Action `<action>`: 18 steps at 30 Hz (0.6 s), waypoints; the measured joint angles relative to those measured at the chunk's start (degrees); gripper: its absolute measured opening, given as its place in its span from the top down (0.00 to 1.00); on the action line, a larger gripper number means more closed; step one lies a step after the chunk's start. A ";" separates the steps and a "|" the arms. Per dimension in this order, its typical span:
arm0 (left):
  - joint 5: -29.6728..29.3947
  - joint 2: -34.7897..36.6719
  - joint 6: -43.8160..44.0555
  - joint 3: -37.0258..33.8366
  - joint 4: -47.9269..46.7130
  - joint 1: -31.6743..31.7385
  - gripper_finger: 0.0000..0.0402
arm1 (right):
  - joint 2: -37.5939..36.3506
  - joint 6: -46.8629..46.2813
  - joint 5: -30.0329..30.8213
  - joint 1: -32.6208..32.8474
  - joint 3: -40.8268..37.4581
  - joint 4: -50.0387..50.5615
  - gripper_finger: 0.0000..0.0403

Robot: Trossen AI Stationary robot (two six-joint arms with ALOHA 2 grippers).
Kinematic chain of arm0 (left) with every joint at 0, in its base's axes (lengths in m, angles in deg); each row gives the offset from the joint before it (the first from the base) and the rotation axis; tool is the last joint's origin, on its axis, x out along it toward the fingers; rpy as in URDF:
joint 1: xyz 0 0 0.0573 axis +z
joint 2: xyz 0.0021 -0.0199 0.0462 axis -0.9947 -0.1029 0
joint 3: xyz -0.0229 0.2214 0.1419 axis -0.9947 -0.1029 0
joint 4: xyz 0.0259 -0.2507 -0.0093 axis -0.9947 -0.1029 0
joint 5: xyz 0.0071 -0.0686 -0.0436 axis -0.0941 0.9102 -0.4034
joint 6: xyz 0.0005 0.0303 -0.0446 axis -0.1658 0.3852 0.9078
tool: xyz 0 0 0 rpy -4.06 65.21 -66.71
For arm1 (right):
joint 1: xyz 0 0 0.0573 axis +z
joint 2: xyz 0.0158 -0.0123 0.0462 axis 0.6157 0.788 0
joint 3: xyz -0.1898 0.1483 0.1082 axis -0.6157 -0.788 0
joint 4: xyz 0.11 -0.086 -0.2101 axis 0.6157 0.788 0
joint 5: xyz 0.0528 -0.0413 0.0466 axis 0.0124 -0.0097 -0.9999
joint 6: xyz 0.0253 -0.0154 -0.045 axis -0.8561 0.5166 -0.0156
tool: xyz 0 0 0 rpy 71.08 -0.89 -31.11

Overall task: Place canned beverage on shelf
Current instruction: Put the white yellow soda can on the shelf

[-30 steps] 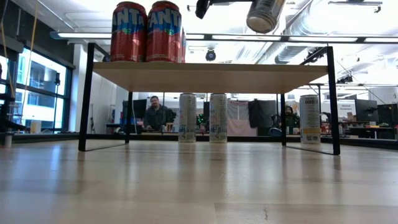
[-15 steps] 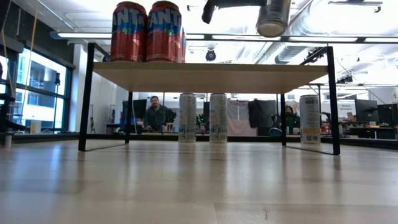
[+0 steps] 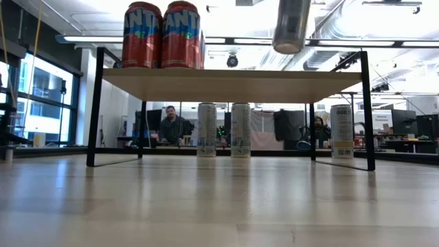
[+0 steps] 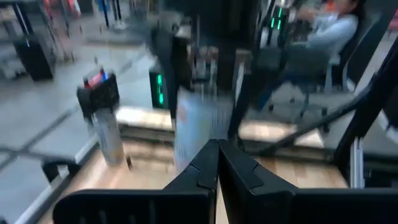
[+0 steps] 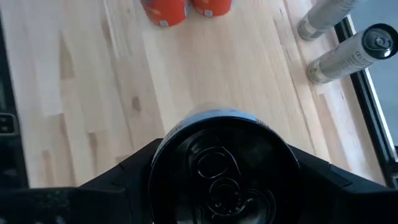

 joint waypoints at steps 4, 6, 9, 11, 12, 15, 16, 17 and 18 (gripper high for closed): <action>0.18 3.74 -1.19 -0.03 -2.44 -0.02 1.00 | 2.36 3.00 0.34 -0.42 0.00 0.06 0.36; 0.24 5.94 -1.21 -0.04 -4.03 -0.09 1.00 | 3.77 4.98 -0.27 -0.53 0.00 0.09 0.36; 0.30 9.67 -1.21 0.02 -6.09 -0.09 1.00 | 5.67 7.72 -1.27 -0.51 -0.02 0.08 0.36; 0.29 11.64 -1.04 0.00 -7.66 -0.09 1.00 | 6.37 9.39 -2.48 -0.51 -0.04 0.21 0.36; 0.31 12.36 -0.99 0.00 -7.52 -0.09 1.00 | 6.62 10.20 -3.08 -0.56 -0.04 0.20 0.36; 0.33 14.14 -0.58 -0.05 -8.14 -0.09 1.00 | 7.68 11.89 -4.74 -1.04 -0.04 0.27 0.36; 0.33 14.49 -0.60 -0.03 -7.96 -0.18 1.00 | 7.88 11.91 -5.12 -1.16 -0.04 0.25 0.36; 0.33 14.75 -0.61 -0.04 -8.21 -0.31 1.00 | 7.94 11.87 -5.09 -1.28 -0.04 0.25 0.36; 0.33 14.83 -0.59 -0.04 -8.37 -0.48 1.00 | 7.94 11.87 -4.95 -1.43 -0.04 0.29 0.36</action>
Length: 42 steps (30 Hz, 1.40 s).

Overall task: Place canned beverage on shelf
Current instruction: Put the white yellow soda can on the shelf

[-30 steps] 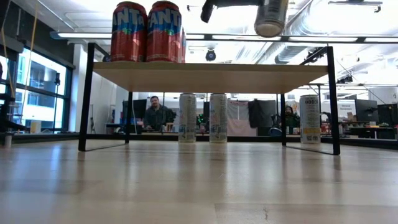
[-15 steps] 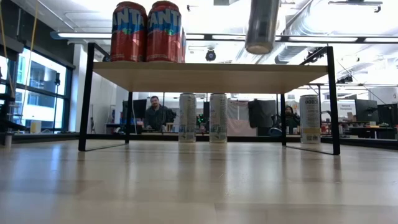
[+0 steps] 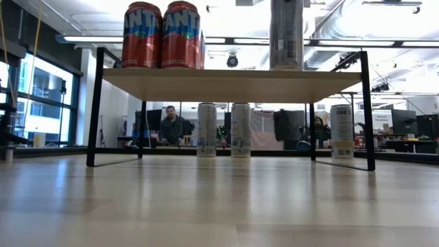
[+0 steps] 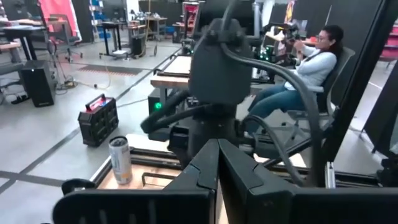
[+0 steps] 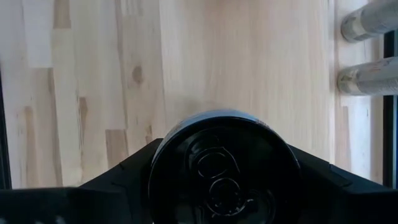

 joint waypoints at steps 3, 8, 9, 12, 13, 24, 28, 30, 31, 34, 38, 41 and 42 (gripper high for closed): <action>0.02 -0.07 0.01 -0.01 -0.52 -0.50 1.00 | 0.00 0.00 -0.01 -0.11 0.00 0.01 0.36; 0.02 -0.07 0.03 -0.01 -0.97 -0.79 1.00 | 0.00 -0.02 -0.28 -0.73 0.00 0.02 0.36; 0.02 -0.07 0.03 -0.01 -0.95 -0.79 1.00 | 0.00 -0.02 -0.31 -0.96 0.00 0.04 0.36; 0.02 -0.07 0.03 -0.01 -0.97 -0.79 1.00 | 0.46 -0.02 -0.51 -1.80 0.00 0.06 0.36; 0.02 0.09 0.03 -0.02 -1.05 -0.79 1.00 | 0.54 -0.06 -0.52 -2.03 -0.01 0.02 0.36; -0.27 2.75 0.03 -0.06 -2.71 -0.77 1.00 | 0.46 -3.97 -1.56 -4.20 -0.02 -0.84 0.30; -0.37 4.20 0.00 -0.06 -3.20 -0.77 1.00 | 0.35 -3.96 -1.52 -4.70 0.02 -1.74 0.29; -0.39 4.99 0.03 -0.04 -3.54 -0.77 1.00 | 0.35 -3.99 -1.57 -4.98 0.02 -2.28 0.29; -0.39 5.36 0.02 -0.03 -3.74 -0.77 1.00 | 0.35 -4.07 -1.56 -5.10 0.02 -2.38 0.29; -0.39 6.12 0.03 -0.03 -4.69 -0.77 1.00 | 0.35 -4.94 -1.58 -5.31 0.02 -2.19 0.29; -0.41 7.18 0.03 -0.03 -6.42 -1.16 1.00 | 0.35 -6.09 -2.13 -5.31 0.02 -0.75 0.28; -0.39 7.72 0.06 -0.03 -7.32 -1.16 1.00 | 0.35 -7.05 -3.04 -5.31 0.02 -0.16 0.28; -0.39 7.88 0.05 -0.03 -7.43 -1.16 1.00 | 0.35 -7.49 -3.11 -5.31 0.02 0.05 0.27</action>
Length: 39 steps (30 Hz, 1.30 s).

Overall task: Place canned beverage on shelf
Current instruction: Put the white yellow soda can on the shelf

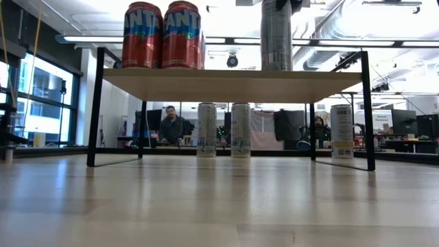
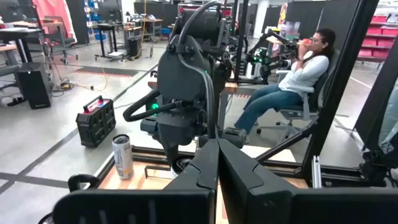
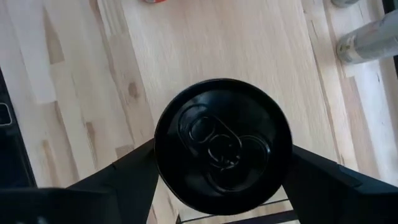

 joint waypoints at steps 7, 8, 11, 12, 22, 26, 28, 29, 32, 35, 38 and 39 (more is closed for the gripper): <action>-0.70 1.93 0.78 0.00 -3.32 0.00 1.00 | -1.49 -2.67 1.61 0.02 0.00 0.01 0.22; -1.03 2.15 0.99 0.00 -3.82 0.00 1.00 | -1.73 -3.08 1.69 0.02 0.03 0.03 0.21; -1.73 2.75 1.50 0.00 -4.79 0.00 1.00 | -2.16 -5.71 3.15 0.04 0.04 0.03 0.20; -1.73 2.85 1.51 0.00 -4.99 0.00 1.00 | -2.27 -6.19 3.31 0.04 0.04 0.01 0.20; -1.73 2.83 2.64 0.00 -7.28 0.00 1.00 | -2.43 -12.35 3.04 0.71 0.04 0.03 0.20; -1.42 2.83 3.85 0.00 -8.43 0.00 1.00 | -2.42 -10.27 1.36 2.12 0.04 0.04 0.20; -1.10 2.99 3.84 0.00 -8.78 -0.26 1.00 | -2.40 -8.96 0.78 2.69 0.04 0.07 0.20; -1.06 3.10 3.68 0.00 -8.71 -0.41 1.00 | -2.40 -8.03 0.73 2.82 0.04 0.07 0.20; -1.05 3.37 3.57 0.00 -8.58 -0.68 1.00 | -2.38 -5.34 2.87 2.57 0.04 0.03 0.20; -1.07 3.56 3.57 0.00 -8.58 -0.70 1.00 | -2.56 -3.67 3.86 1.64 0.04 0.01 0.20; -1.09 3.86 3.52 0.00 -8.69 -1.18 1.00 | -2.69 -2.33 3.74 1.05 0.04 0.01 0.20; -1.11 3.97 3.52 0.00 -8.65 -1.39 1.00 | -2.69 -1.48 3.89 0.79 0.04 0.02 0.20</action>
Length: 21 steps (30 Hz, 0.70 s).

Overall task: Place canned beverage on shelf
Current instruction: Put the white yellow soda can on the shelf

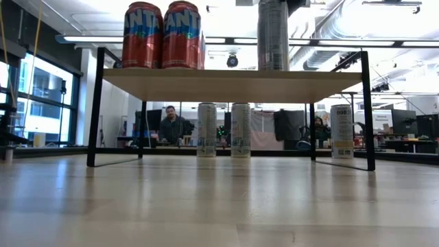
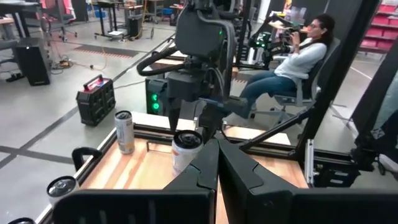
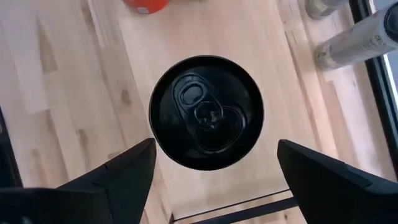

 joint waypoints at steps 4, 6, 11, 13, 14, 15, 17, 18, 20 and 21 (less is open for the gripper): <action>0.00 0.52 -0.06 0.00 0.00 -0.91 1.00 | 0.00 2.52 0.66 -1.55 0.00 0.00 0.20; -0.16 0.57 -0.06 0.02 0.06 -1.36 1.00 | 0.00 3.38 0.82 -2.44 0.00 0.00 0.20; -0.39 0.78 -0.17 0.02 -0.17 -1.98 1.00 | -0.35 3.40 -1.72 -2.71 -0.02 -0.02 0.20; -0.39 0.73 -0.52 0.02 -0.21 -1.98 1.00 | -0.67 3.40 -1.75 -2.12 -0.02 -0.02 0.20; -0.39 0.72 -0.61 0.02 -0.22 -1.98 1.00 | -0.91 3.40 -1.79 -1.89 -0.02 0.00 0.20; -0.39 0.72 -0.71 0.02 -0.24 -1.98 1.00 | -1.14 3.33 -1.97 -1.59 -0.02 -0.02 0.20; -0.42 0.78 -0.74 0.02 -0.40 -1.98 1.00 | -1.72 3.13 -1.70 -0.94 -0.03 -0.01 0.20; -0.42 0.84 -0.74 0.02 -0.83 -1.98 1.00 | -2.08 3.11 -1.33 -0.62 -0.02 -0.02 0.20; -0.42 1.07 -0.72 0.02 -1.68 -1.98 1.00 | -3.26 2.96 -0.31 -0.07 -0.57 -0.21 0.20; -0.42 1.13 -0.64 0.02 -1.67 -1.98 1.00 | -4.37 2.96 -0.15 0.05 -1.74 -0.29 0.20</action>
